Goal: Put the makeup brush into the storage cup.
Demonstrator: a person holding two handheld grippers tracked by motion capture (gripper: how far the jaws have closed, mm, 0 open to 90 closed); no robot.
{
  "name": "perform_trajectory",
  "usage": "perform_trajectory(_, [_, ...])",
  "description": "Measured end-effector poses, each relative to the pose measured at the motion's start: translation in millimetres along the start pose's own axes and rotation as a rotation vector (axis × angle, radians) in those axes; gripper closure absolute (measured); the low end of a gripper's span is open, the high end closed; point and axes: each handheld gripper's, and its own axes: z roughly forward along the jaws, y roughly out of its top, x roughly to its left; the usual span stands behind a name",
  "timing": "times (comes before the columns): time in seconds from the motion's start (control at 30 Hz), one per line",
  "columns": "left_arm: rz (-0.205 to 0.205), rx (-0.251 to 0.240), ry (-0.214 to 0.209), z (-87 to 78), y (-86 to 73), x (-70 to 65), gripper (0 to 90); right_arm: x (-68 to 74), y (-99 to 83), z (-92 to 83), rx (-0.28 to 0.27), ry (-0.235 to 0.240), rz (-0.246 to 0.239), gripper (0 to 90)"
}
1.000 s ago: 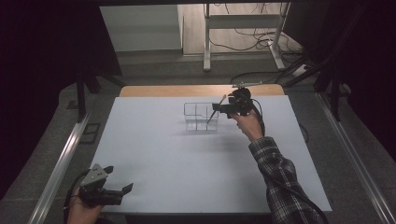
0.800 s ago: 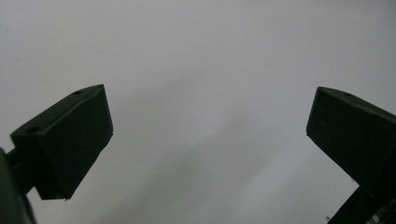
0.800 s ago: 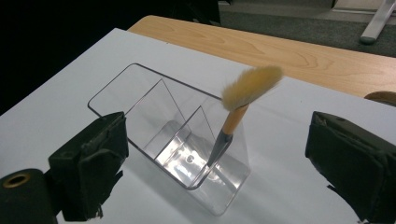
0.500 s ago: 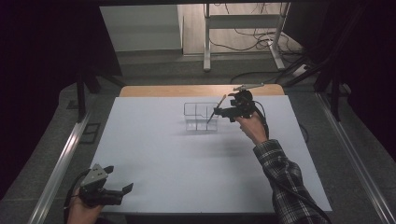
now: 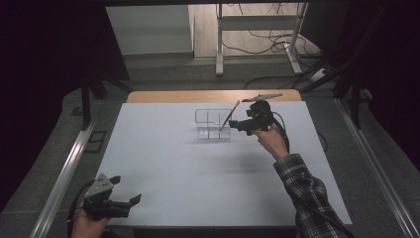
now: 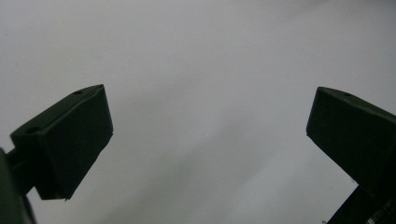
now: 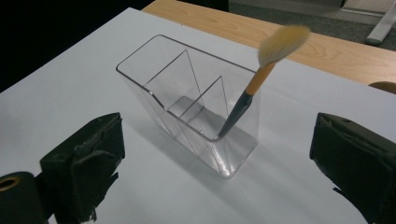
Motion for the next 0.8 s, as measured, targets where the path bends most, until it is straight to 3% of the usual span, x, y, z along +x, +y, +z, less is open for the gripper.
perform_trajectory(0.8, [0.001,-0.001,0.000,0.3,-0.2,0.0,1.0,10.0,-35.1,-17.9,0.028,-0.040,-0.083,0.6])
